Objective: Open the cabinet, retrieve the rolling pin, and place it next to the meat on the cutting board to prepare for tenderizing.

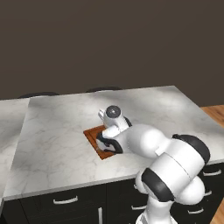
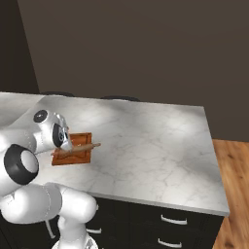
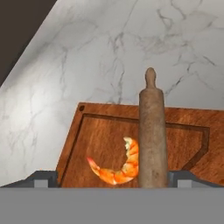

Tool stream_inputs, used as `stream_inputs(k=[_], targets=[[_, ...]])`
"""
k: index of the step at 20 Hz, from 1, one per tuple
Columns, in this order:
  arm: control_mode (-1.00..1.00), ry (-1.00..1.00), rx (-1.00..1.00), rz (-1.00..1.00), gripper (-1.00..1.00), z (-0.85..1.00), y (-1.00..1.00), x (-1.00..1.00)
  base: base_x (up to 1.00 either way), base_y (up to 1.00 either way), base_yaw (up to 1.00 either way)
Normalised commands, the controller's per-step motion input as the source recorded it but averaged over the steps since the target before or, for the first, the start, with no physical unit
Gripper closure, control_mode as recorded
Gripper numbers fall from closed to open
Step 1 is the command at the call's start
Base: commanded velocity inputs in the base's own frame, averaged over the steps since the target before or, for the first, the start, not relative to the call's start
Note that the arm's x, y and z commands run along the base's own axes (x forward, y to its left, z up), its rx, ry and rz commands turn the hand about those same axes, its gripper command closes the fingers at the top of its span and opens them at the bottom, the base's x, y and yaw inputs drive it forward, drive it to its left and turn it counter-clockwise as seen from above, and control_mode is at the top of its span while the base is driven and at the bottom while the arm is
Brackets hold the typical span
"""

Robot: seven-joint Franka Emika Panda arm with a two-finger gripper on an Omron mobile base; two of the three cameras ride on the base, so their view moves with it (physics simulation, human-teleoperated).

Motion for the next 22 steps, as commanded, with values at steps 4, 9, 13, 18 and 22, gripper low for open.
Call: stream_inputs(k=[4,9,13,18,22], targets=[[-1.0,0.0,0.03,0.0,-1.0,0.44,-0.05,-0.14,0.0,0.0,0.0],[-1.0,-0.03,0.02,0.0,-1.0,0.5,0.0,-0.38,0.0,0.0,0.0],[-1.0,-0.07,0.01,0.0,-1.0,0.57,0.0,-0.47,0.0,0.0,0.0],[-1.0,-0.11,0.0,0.0,-1.0,0.57,0.0,-0.54,0.0,0.0,0.0],[-1.0,-0.14,0.0,0.0,-1.0,0.57,0.0,-0.6,0.0,0.0,0.0]])
